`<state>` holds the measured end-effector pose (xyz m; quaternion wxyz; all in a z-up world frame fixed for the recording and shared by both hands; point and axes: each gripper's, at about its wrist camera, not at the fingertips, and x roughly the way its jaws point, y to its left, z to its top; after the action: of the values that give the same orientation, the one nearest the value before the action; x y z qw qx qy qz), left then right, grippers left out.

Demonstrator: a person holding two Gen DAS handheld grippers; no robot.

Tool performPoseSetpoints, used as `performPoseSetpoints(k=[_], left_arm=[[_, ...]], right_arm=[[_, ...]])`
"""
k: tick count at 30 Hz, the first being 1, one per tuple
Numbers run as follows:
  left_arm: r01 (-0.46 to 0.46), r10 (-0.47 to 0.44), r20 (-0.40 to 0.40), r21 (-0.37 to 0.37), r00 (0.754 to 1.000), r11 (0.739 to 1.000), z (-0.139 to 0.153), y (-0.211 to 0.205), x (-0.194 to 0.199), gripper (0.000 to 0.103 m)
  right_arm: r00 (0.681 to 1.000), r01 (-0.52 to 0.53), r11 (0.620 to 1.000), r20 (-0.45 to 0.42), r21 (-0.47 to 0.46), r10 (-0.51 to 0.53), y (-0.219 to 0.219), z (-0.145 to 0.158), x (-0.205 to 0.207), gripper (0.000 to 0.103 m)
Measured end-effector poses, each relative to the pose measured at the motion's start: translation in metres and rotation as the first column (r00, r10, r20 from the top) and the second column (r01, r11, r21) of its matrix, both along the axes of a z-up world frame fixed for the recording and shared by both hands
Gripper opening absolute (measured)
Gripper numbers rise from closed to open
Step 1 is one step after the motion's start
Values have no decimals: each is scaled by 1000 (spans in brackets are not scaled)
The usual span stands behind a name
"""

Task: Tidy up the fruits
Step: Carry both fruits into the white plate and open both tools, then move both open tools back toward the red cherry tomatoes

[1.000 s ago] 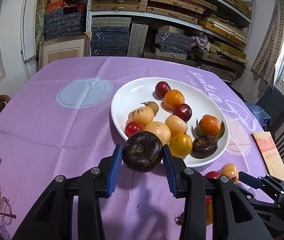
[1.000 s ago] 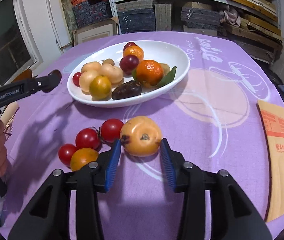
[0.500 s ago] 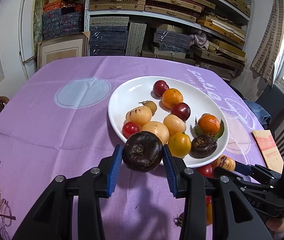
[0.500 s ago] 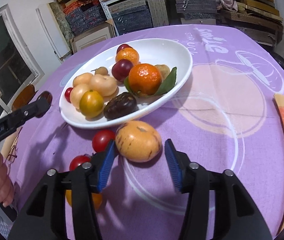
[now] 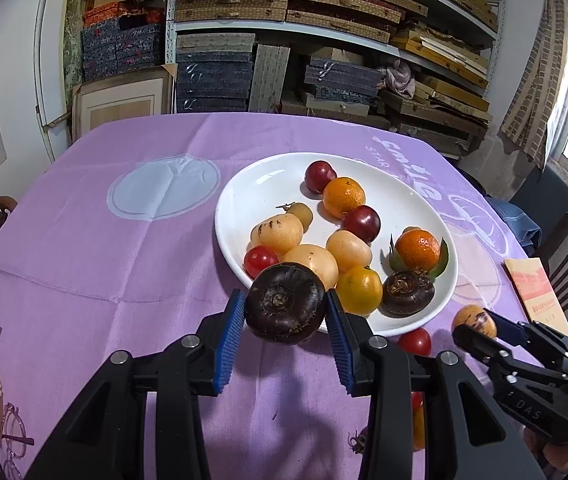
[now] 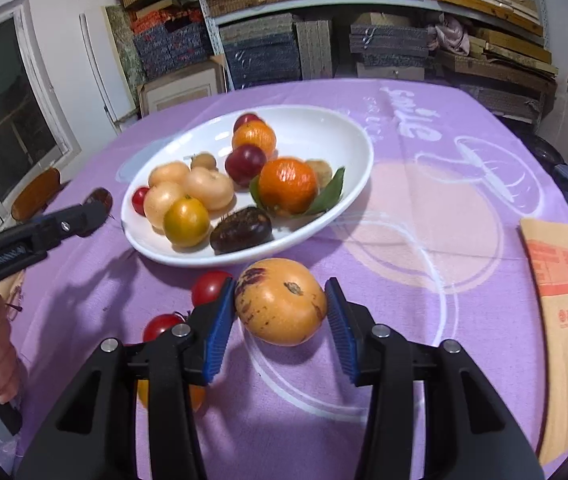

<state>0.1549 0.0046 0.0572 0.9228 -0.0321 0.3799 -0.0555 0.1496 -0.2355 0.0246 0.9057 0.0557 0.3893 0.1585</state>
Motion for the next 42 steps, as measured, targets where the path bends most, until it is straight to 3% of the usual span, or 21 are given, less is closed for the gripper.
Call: performPoseSetpoints(k=[4,9,14,20,22,24,26,29,33,36,42], left_arm=[[7,-7,12,33,1000,999,8,-10,24,41],[-18,18,0,34,1000,999,11,-19,70,41],[-55,58,-55,58,997,997,2,-14,118,41],[-88,94,-82,67,992,994,-10,-3,148,42],[-87,91,-82,57,992,995,-10,-1,148,49],[-98,102,-65,62,993,993,-8,1,145,57],[-108,111,-60,50,992,993,-5,6,138,58],[-119,120,-57,10,991,993,4,15,120,59],[-136,136,-31,-10,990,991,13,23,79,66],[-119,119,-26,7,993,993,10,19,42,67],[-63,65,-30,54,997,997,-12,-5,-22,67]], right_arm=[[999,9,999,47,33,-10,-6,28,7,44],[998,50,999,42,-13,-49,7,47,63,44],[998,62,997,0,-39,-62,25,37,116,44],[997,72,995,-31,-72,-74,30,20,146,45],[997,66,995,-36,-78,-69,29,17,149,45],[997,72,995,-28,-73,-74,27,17,147,45],[996,83,995,-9,-46,-84,20,21,140,47],[994,98,995,42,-7,-97,10,36,118,61],[988,97,995,120,-5,-95,-1,51,72,72],[984,100,995,147,9,-101,-13,49,31,81],[977,114,993,180,13,-114,-29,27,-29,83]])
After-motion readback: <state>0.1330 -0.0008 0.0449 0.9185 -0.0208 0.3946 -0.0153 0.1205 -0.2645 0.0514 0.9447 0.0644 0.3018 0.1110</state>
